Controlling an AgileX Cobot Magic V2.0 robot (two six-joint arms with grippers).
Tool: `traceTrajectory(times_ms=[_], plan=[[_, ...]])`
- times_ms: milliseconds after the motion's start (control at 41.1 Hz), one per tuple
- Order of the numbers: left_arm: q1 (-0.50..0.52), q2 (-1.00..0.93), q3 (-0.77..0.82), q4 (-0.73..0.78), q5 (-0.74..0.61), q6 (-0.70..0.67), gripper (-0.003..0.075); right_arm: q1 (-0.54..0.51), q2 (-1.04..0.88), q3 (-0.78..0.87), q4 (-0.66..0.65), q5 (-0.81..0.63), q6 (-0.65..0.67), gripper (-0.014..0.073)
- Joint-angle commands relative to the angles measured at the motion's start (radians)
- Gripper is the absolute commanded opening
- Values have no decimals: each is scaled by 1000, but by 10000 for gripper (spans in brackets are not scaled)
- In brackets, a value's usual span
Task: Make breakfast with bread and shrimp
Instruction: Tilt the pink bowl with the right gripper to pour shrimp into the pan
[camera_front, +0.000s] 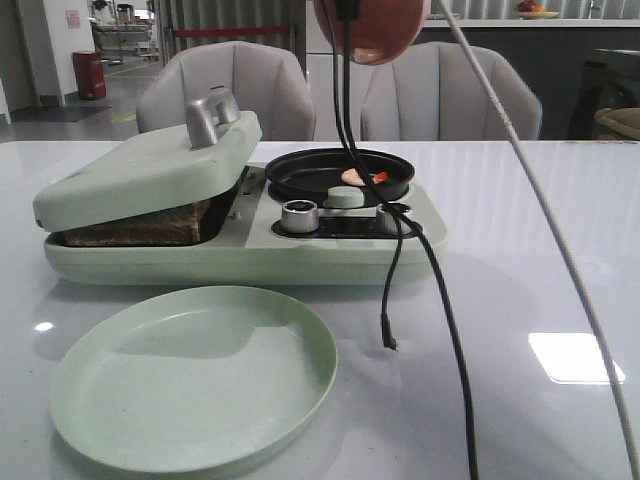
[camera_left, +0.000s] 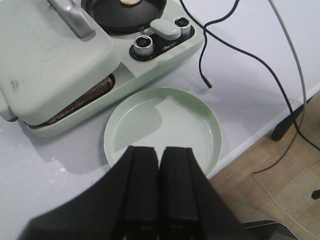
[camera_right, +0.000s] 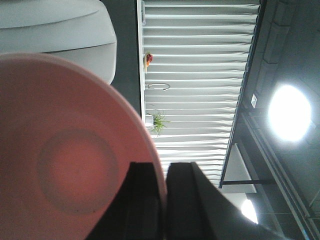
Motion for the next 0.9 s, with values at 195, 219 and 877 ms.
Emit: traceTrajectory(times_ms=[195, 219, 877], plan=[[-8, -1, -25, 3, -82, -9, 104, 1, -73, -40, -106, 16, 0, 24], [-8, -1, -25, 3, -82, -9, 104, 1, -73, -40, -106, 16, 0, 24], [-8, -1, -25, 4, -82, -9, 104, 8, -73, -40, -164, 35, 1, 24]])
